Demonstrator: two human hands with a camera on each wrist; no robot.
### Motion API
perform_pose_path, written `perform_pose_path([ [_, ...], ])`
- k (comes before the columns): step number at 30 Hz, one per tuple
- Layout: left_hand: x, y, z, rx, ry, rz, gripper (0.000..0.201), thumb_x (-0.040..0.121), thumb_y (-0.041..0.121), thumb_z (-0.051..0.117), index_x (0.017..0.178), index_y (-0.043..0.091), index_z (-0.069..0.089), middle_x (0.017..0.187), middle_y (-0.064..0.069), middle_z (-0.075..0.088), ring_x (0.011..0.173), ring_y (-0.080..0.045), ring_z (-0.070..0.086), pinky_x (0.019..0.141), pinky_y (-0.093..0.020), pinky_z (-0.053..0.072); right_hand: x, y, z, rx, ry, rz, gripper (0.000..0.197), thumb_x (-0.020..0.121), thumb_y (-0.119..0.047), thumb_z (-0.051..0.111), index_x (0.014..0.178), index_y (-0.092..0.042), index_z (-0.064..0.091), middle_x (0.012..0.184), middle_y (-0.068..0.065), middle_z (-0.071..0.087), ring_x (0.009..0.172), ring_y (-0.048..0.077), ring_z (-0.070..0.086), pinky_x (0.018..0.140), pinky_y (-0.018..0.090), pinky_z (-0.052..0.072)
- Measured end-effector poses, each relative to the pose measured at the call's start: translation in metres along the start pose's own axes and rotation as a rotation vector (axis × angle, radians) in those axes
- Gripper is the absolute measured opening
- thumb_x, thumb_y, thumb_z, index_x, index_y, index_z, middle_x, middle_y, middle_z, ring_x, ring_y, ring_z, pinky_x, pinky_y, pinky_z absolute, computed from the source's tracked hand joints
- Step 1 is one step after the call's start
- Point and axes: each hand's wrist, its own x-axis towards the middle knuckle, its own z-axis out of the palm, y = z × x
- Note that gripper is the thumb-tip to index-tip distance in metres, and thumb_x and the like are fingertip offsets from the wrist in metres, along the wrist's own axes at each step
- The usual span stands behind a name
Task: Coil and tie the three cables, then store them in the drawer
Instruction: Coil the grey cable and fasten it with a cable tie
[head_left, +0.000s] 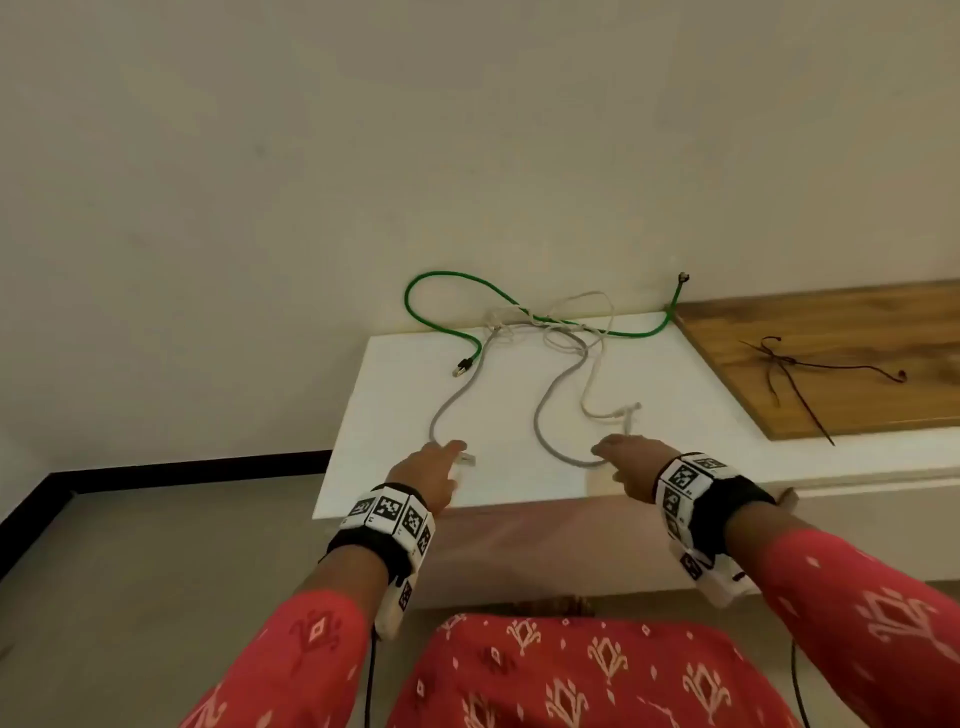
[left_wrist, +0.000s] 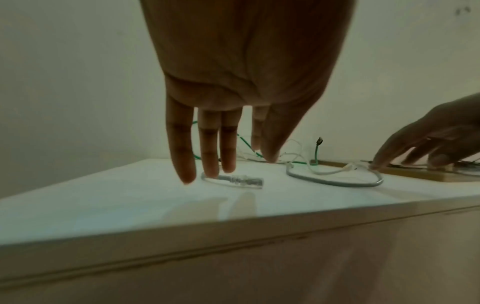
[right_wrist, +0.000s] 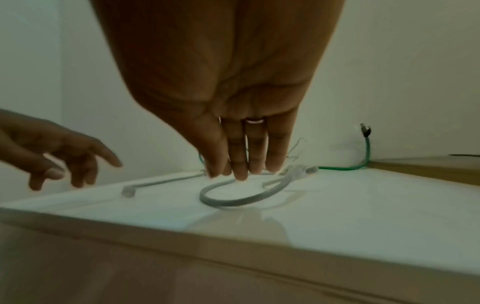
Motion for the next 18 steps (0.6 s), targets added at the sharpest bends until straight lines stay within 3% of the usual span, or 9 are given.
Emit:
perform_pose_path([
  [4,0.017,0.001,0.009,0.054,-0.127,0.026,0.058,0.09,0.007,0.041,0.142,0.027,0.024,0.143,-0.011,0.034,0.127,-0.033,0.039,0.102,-0.045,0.039,0.018,-0.005,0.01,-0.037,-0.035,-0.008,0.043,0.09,-0.016,0.052,0.131,-0.012,0.04,0.134,0.011,0.044,0.122,0.03,0.046,0.1,0.038,0.04],
  [8,0.022,0.001,0.017,0.042,-0.072,0.034,0.052,0.09,0.009,0.043,0.139,0.022,0.03,0.142,-0.008,0.037,0.126,-0.03,0.039,0.1,-0.045,0.041,0.017,-0.008,0.009,-0.089,-0.011,-0.019,0.025,0.092,-0.021,0.05,0.116,-0.016,0.053,0.117,0.007,0.059,0.112,0.025,0.05,0.092,0.033,0.036],
  [13,0.015,0.009,0.018,-0.042,0.017,0.08,0.057,0.091,0.02,0.048,0.142,0.02,0.022,0.137,-0.011,0.039,0.124,-0.028,0.041,0.098,-0.043,0.043,-0.009,-0.014,-0.024,0.316,0.135,-0.13,0.019,0.094,-0.017,0.045,0.104,-0.012,0.06,0.088,-0.001,0.051,0.08,0.015,0.046,0.072,0.023,0.034],
  [16,0.008,0.022,0.011,-0.18,0.135,0.145,0.068,0.09,0.026,0.052,0.145,0.02,0.012,0.138,-0.012,0.037,0.123,-0.027,0.04,0.098,-0.042,0.043,-0.037,-0.018,-0.057,0.614,0.192,-0.235,0.011,0.093,-0.015,0.047,0.088,-0.019,0.056,0.072,-0.007,0.051,0.064,0.005,0.045,0.061,0.015,0.036],
  [18,0.002,0.032,0.003,-0.332,0.264,0.209,0.072,0.09,0.03,0.053,0.146,0.021,0.009,0.143,-0.009,0.033,0.127,-0.025,0.037,0.102,-0.041,0.039,-0.058,-0.023,-0.074,0.817,0.183,-0.331,0.009,0.087,-0.022,0.048,0.084,-0.019,0.056,0.067,-0.005,0.051,0.057,0.008,0.044,0.057,0.014,0.039],
])
